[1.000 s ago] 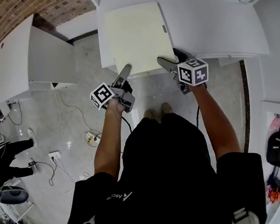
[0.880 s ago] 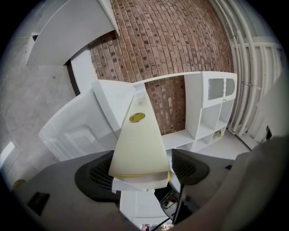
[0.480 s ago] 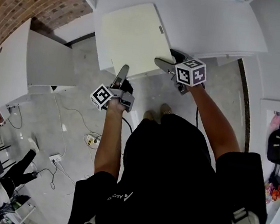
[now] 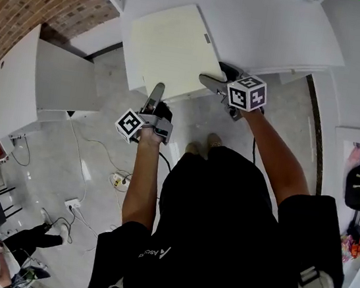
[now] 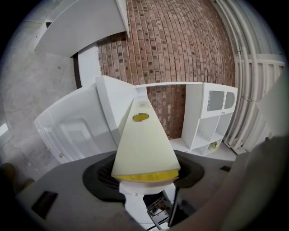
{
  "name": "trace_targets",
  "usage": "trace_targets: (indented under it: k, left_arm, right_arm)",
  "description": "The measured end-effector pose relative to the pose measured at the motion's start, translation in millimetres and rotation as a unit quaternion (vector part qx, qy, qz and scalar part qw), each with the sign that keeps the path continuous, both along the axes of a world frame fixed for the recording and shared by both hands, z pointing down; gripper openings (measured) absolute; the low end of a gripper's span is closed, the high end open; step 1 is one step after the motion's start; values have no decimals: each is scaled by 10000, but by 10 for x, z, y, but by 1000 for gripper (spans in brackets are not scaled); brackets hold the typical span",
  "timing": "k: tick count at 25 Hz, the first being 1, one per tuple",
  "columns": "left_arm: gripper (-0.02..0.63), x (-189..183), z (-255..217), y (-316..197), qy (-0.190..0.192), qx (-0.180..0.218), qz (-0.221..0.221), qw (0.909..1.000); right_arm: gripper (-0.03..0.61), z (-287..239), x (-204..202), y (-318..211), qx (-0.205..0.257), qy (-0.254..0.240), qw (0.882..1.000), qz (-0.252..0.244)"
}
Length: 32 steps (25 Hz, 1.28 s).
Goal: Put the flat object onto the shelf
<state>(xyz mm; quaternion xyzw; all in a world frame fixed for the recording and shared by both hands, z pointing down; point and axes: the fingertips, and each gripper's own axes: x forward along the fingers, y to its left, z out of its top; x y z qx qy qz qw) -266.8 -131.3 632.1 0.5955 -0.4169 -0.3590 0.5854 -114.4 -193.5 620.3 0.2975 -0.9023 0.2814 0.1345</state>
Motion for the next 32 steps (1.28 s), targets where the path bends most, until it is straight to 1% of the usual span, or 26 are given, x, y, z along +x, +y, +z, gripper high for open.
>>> trace_targets:
  k: [6, 10, 16, 19, 25, 32]
  left_arm:
    - [273, -15, -109, 28, -33, 38, -47, 10000]
    - [273, 48, -235, 77, 124, 23, -47, 9999]
    - [273, 121, -483, 99, 238, 35, -8, 9997]
    - [273, 150, -678, 75, 239, 89, 9, 9997]
    - [273, 237, -1166, 9, 118, 341, 57, 9993]
    - [273, 346, -1736, -55, 161, 564, 142, 9982]
  right_arm:
    - [377, -67, 15, 63, 148, 78, 9997, -154]
    - [377, -180, 92, 139, 254, 22, 9996, -153]
    - [377, -484, 192, 187, 535, -121, 9985, -76]
    - [377, -683, 233, 187, 680, -213, 9975, -13]
    - [376, -1138, 347, 181, 989, -373, 9942, 193]
    - [374, -1756, 492, 186, 1432, -585, 9870, 447]
